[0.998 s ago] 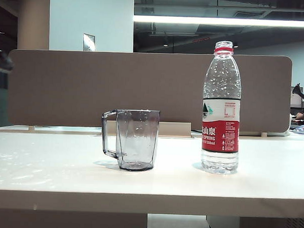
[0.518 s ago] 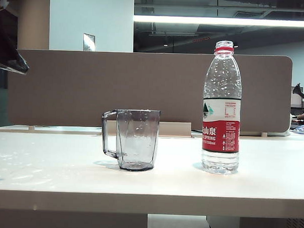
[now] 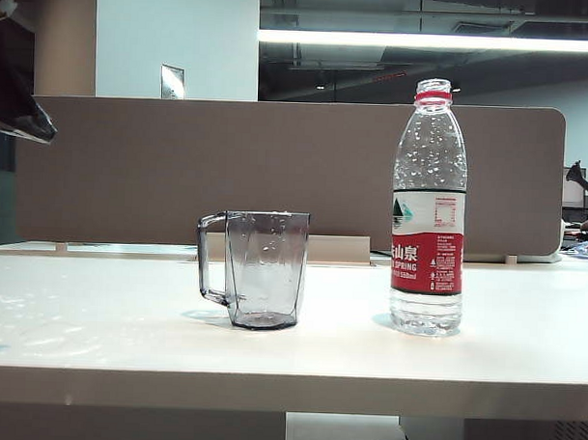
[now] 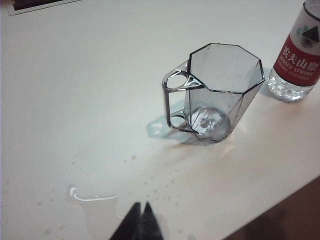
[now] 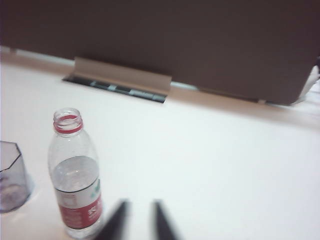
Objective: Pick up the mineral water bottle on the table and pour water into the mug until it's half full.
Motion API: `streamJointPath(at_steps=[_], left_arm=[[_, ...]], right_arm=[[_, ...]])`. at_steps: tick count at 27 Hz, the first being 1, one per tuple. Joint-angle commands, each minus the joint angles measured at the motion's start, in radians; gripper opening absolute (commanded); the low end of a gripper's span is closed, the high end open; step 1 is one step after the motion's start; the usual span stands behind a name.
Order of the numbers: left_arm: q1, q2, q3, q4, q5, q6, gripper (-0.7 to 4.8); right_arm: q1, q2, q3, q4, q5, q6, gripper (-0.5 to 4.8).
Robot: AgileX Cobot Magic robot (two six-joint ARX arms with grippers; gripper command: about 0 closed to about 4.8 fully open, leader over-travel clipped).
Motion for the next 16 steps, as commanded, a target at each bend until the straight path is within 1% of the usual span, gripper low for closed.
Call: streamJointPath(at_steps=[1, 3, 4, 6, 8, 10, 12, 14, 15, 16], left_arm=[[0.000, -0.001, 0.007, 0.006, 0.000, 0.001, -0.01], [0.000, -0.002, 0.007, 0.006, 0.000, 0.001, -0.01], [0.000, -0.002, 0.007, 0.006, 0.000, 0.001, -0.01], [0.000, -0.003, 0.007, 0.006, 0.000, 0.001, -0.01], [0.000, -0.002, 0.007, 0.006, 0.000, 0.001, -0.01], [0.000, -0.003, 0.007, 0.006, 0.000, 0.001, -0.01], [0.000, -0.002, 0.007, 0.006, 0.000, 0.001, -0.01], [0.000, -0.003, 0.007, 0.006, 0.000, 0.001, -0.01], [-0.001, -0.003, 0.007, 0.006, 0.000, 0.001, -0.01], [0.000, -0.003, 0.007, 0.006, 0.000, 0.001, -0.01]], right_arm=[[0.002, 0.105, 0.093, 0.079, -0.119, 0.045, 1.22], [0.002, 0.174, 0.120, 0.136, -0.135, 0.101, 1.22], [0.002, 0.209, 0.121, 0.156, -0.130, 0.093, 1.22], [0.002, 0.314, 0.121, 0.182, -0.076, 0.012, 1.22], [0.003, 0.398, 0.121, 0.193, 0.006, -0.068, 1.22], [0.002, 0.483, 0.121, 0.211, 0.106, -0.081, 1.22], [0.002, 0.567, 0.121, 0.223, 0.182, -0.067, 1.22], [0.002, 0.634, 0.116, 0.249, 0.200, -0.002, 1.22], [0.004, 0.695, 0.090, 0.340, 0.183, 0.039, 1.22], [0.009, 0.719, 0.068, 0.402, 0.184, 0.048, 1.22]])
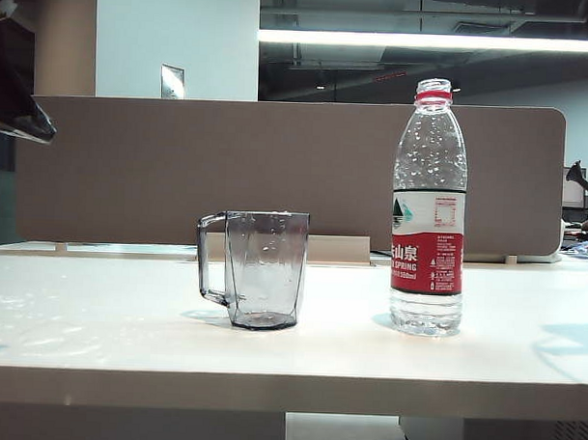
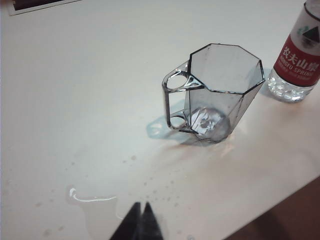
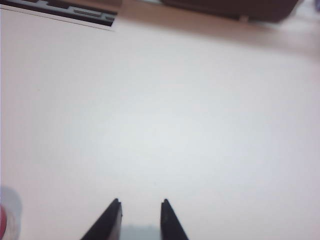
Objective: Pick up the mineral water bottle on the table and pour water into the mug until it's half full.
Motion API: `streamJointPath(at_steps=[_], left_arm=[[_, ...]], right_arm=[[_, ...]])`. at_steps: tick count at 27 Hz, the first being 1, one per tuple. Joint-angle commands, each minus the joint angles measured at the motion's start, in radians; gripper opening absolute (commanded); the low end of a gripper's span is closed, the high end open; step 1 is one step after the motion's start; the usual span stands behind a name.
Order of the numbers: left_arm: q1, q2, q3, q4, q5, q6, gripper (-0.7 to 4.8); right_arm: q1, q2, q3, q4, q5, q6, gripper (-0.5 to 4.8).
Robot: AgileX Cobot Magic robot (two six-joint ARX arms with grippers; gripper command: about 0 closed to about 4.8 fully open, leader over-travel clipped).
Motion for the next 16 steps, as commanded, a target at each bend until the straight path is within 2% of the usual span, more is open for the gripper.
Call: streamJointPath(at_steps=[1, 3, 7, 12, 16], left_arm=[[-0.001, -0.003, 0.006, 0.006, 0.000, 0.001, -0.01], [-0.001, -0.003, 0.006, 0.006, -0.001, 0.001, -0.01], [-0.001, -0.002, 0.006, 0.006, 0.000, 0.001, -0.01], [-0.001, -0.002, 0.006, 0.006, 0.005, 0.001, -0.01], [-0.001, -0.002, 0.006, 0.006, -0.002, 0.001, -0.01]], right_arm=[[0.018, 0.081, -0.069, 0.237, -0.001, 0.066, 1.22], [0.041, 0.124, -0.139, 0.397, 0.001, 0.086, 1.22], [0.043, 0.177, -0.265, 0.597, -0.004, 0.177, 1.22], [0.087, 0.193, -0.529, 0.926, 0.001, 0.251, 1.12], [0.169, 0.193, -0.691, 1.109, 0.066, 0.319, 1.12]])
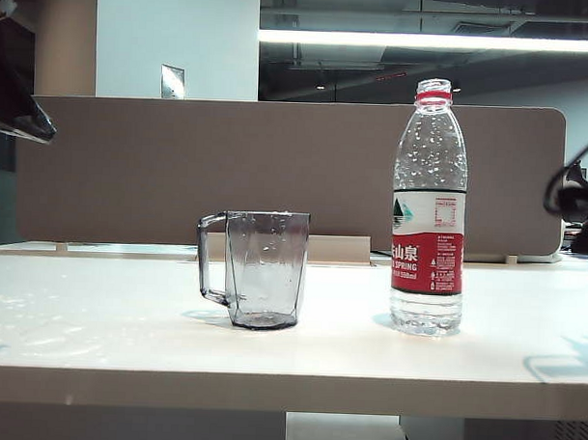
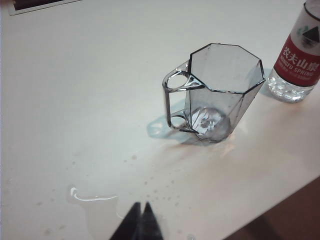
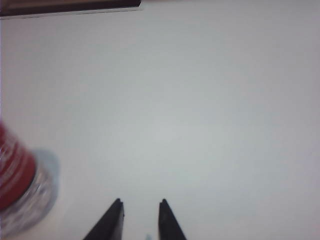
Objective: Pick up the mineral water bottle on the table and pour water into the mug until it's half full.
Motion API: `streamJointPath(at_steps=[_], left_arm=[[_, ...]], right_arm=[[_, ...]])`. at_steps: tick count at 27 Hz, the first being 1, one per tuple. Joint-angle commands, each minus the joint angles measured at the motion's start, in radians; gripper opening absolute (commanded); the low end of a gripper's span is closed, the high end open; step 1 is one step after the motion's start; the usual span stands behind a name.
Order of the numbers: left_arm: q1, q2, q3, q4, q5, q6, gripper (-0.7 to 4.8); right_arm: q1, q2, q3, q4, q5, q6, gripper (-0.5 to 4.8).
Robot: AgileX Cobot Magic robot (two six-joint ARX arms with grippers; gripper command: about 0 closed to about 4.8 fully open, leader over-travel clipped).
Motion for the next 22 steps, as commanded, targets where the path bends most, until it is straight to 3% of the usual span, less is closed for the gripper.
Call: streamJointPath(at_steps=[1, 9, 14, 17, 22], left_arm=[[-0.001, -0.003, 0.007, 0.005, 0.001, 0.001, -0.01], [-0.001, -0.002, 0.007, 0.006, 0.002, 0.001, -0.01], [-0.001, -0.003, 0.007, 0.005, -0.002, 0.001, -0.01], [-0.001, -0.003, 0.007, 0.006, 0.000, 0.001, -0.01], [-0.001, -0.003, 0.007, 0.006, 0.000, 0.001, -0.01]], right_arm=[[0.082, -0.003, -0.084, 0.171, 0.089, 0.060, 1.12], [0.298, -0.003, -0.119, 0.224, 0.258, 0.010, 1.18], [0.327, 0.018, -0.119, 0.233, 0.256, -0.002, 3.34], [0.327, 0.055, -0.119, 0.272, 0.253, -0.002, 3.82], [0.327, 0.200, -0.116, 0.443, 0.209, -0.002, 4.01]])
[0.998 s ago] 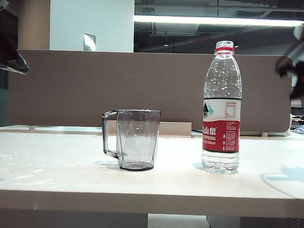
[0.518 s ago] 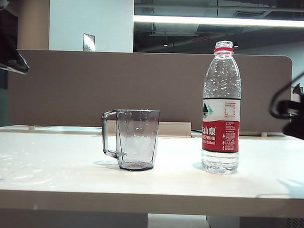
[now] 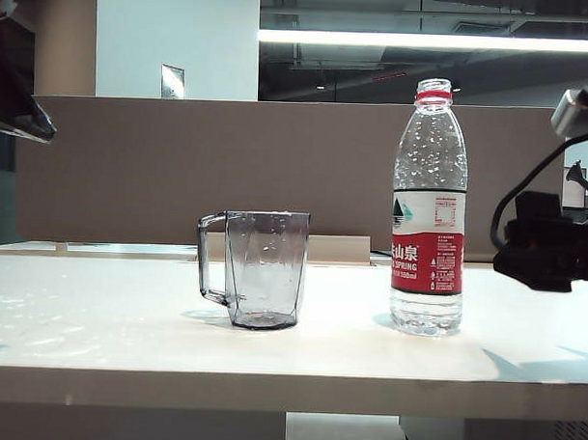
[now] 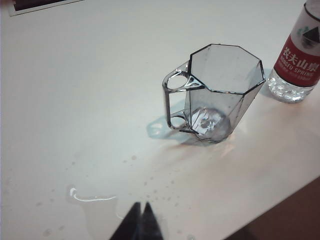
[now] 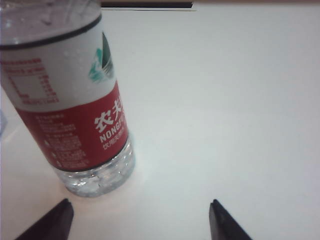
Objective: Pick up the mineral water bottle on the table and pour water into the mug until it's half full.
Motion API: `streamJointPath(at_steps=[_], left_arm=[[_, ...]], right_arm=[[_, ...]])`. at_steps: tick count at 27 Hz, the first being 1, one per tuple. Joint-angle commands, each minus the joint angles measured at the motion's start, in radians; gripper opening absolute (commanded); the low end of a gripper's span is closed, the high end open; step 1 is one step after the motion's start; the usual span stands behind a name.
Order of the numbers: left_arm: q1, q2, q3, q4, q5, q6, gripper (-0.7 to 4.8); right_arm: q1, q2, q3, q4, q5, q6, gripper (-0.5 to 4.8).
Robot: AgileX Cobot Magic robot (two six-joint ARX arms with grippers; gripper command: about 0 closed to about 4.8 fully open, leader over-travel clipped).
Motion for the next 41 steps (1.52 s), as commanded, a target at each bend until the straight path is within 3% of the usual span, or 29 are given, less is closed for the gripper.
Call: streamJointPath(at_steps=[1, 6, 10, 26, 30, 36, 41], left_arm=[[-0.001, -0.002, 0.006, 0.006, 0.000, 0.001, -0.01], [-0.001, -0.002, 0.006, 0.006, 0.000, 0.001, -0.01], [-0.001, -0.002, 0.006, 0.006, 0.000, 0.001, -0.01], [-0.001, -0.002, 0.006, 0.006, -0.001, 0.001, -0.01], [-0.001, -0.002, 0.006, 0.006, 0.000, 0.001, -0.01], [-0.001, -0.002, 0.006, 0.006, 0.000, 0.001, -0.01], [-0.001, -0.002, 0.006, 0.005, 0.000, 0.001, -0.01]], right_arm=[[0.001, 0.117, 0.012, 0.188, -0.044, -0.002, 4.11], [0.004, 0.330, 0.101, 0.356, -0.088, -0.002, 4.15], [0.009, 0.396, 0.166, 0.355, -0.152, -0.002, 4.15], [0.014, 0.509, 0.374, 0.267, -0.151, -0.024, 4.12], [0.014, 0.525, 0.380, 0.298, -0.150, -0.025, 3.35], [0.014, 0.525, 0.387, 0.310, -0.140, -0.029, 3.17], [0.014, 0.525, 0.412, 0.308, -0.143, -0.125, 2.23]])
